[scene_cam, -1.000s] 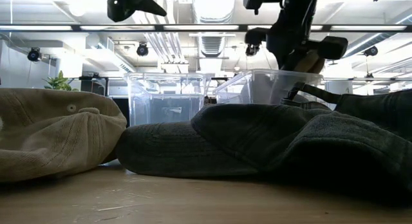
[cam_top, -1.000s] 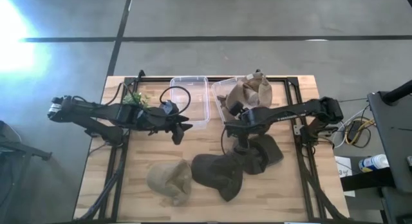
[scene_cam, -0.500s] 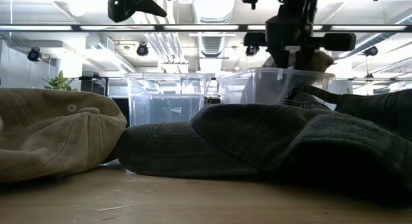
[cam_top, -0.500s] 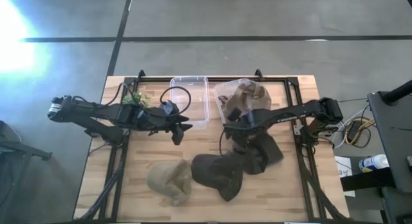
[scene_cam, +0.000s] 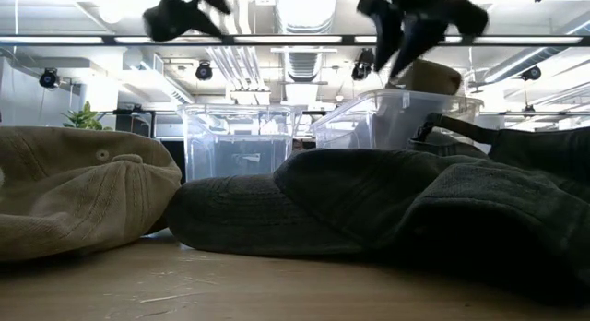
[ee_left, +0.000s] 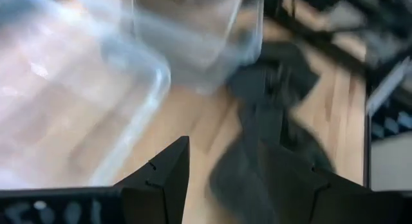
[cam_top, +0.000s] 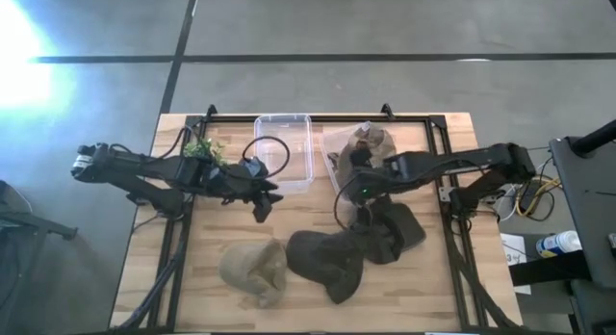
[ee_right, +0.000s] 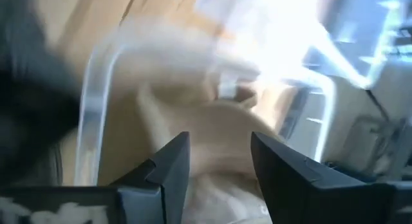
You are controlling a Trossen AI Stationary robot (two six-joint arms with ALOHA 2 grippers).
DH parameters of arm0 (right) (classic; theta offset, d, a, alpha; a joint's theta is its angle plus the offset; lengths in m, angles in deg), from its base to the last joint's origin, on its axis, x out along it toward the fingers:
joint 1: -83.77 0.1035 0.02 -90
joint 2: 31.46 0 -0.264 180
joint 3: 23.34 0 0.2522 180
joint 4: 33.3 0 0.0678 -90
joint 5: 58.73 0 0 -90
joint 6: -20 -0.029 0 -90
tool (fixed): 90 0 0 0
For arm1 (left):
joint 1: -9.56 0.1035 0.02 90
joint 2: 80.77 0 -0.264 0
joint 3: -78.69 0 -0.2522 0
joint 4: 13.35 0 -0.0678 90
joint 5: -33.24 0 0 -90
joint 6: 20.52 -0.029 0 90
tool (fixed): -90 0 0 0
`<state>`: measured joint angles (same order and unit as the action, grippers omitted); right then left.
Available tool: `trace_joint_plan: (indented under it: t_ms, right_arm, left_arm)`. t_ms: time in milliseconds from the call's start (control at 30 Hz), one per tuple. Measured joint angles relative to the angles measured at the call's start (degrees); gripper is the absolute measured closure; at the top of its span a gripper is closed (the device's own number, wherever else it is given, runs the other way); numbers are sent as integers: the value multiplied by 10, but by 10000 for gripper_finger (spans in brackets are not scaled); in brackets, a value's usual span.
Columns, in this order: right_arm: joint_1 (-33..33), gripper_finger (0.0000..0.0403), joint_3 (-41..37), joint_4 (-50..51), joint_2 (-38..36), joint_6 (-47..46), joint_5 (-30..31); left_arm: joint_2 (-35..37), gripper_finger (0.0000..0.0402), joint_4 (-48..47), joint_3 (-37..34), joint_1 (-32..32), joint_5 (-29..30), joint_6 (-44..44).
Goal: Pick & Place hat
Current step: Put the right brown cap into the right transparent bin, then put the brown cap into the right transparent bin
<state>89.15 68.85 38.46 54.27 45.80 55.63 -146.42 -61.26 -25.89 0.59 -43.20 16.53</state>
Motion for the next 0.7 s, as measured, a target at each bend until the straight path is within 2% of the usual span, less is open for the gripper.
trace_joint_plan:
  t_ms: [200, 400, 500, 700]
  right_arm:
    - [0, 227, 0, -43, -33, -151, -44]
    - [3, 225, 0, -83, -29, -327, -148]
    - [14, 227, 0, -119, -25, -379, -179]
    - [31, 227, 0, -146, -11, -441, -213]
  left_arm:
    - [0, 225, -64, -43, -27, -32, 56]
    - [1, 225, -86, -110, -85, -143, 145]
    - [1, 225, -120, -136, -123, -148, 227]
    - [1, 225, -277, -153, -203, -140, 452]
